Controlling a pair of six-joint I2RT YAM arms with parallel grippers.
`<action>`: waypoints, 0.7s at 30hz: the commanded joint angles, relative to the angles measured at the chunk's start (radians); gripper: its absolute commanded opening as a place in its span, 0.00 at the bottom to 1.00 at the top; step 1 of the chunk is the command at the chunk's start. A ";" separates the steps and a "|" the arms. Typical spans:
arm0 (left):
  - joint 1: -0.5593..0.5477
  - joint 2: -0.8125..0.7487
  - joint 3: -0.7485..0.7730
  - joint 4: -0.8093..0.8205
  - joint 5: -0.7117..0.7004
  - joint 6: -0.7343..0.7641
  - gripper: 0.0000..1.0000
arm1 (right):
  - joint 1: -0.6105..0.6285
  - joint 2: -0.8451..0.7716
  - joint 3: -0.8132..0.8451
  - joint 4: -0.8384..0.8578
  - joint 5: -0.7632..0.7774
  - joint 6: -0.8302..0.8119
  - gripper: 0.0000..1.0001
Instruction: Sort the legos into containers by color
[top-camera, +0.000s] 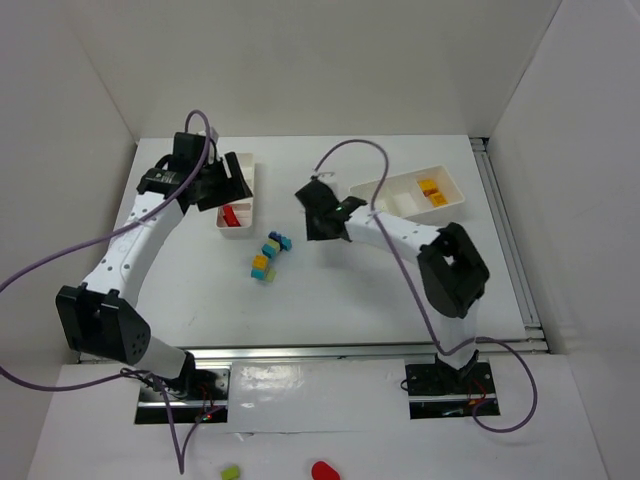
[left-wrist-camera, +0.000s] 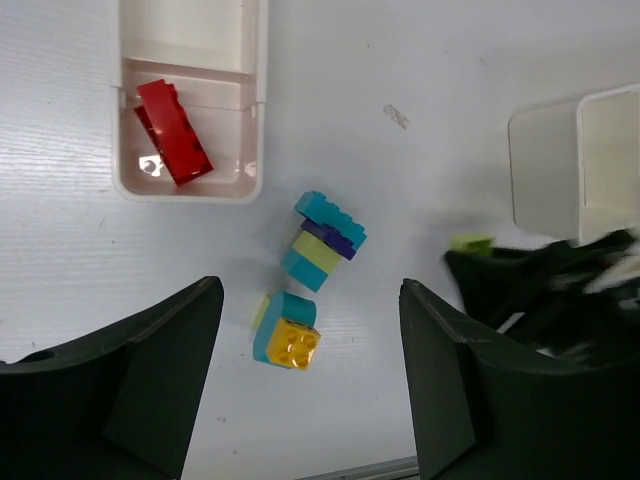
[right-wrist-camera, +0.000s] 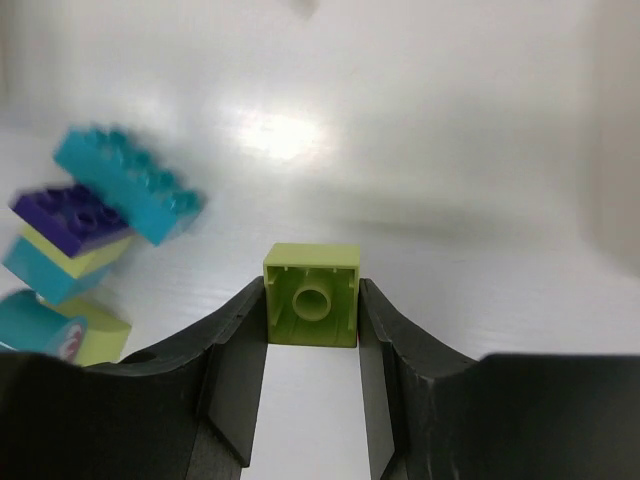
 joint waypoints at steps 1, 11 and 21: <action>-0.068 0.036 0.033 0.017 -0.018 0.041 0.81 | -0.146 -0.220 -0.026 0.001 0.066 -0.018 0.31; -0.203 0.212 0.107 -0.053 -0.062 0.070 0.87 | -0.395 -0.185 -0.001 0.003 0.001 -0.081 0.35; -0.252 0.334 0.125 -0.118 -0.079 0.150 0.89 | -0.407 -0.145 0.035 0.031 0.016 -0.081 0.82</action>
